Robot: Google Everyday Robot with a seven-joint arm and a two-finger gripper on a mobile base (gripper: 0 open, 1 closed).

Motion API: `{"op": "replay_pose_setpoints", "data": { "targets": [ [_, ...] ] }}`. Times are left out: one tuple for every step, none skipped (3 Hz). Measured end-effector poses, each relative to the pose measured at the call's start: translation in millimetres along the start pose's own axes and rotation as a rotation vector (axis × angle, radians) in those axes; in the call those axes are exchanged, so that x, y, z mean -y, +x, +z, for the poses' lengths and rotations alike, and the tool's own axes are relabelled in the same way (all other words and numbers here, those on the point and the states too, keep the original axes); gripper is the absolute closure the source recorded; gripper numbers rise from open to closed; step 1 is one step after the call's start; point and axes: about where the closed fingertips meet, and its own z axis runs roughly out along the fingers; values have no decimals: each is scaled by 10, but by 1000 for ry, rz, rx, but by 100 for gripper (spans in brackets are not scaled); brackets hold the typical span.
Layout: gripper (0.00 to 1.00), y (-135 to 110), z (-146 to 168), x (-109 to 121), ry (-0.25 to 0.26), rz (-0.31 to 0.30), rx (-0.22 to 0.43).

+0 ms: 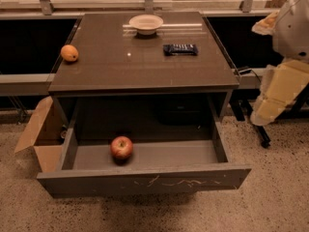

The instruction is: Pick apple from top drawer and place on counter

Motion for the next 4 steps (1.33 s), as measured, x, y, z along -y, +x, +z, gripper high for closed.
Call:
{"op": "replay_pose_setpoints", "data": {
  "targets": [
    [0, -271, 413, -18, -74, -22, 99],
    [0, -630, 875, -109, -150, -38, 205],
    [0, -1073, 1288, -301, -218, -34, 326],
    [0, -1073, 1290, -302, -218, -34, 326]
  ]
}}
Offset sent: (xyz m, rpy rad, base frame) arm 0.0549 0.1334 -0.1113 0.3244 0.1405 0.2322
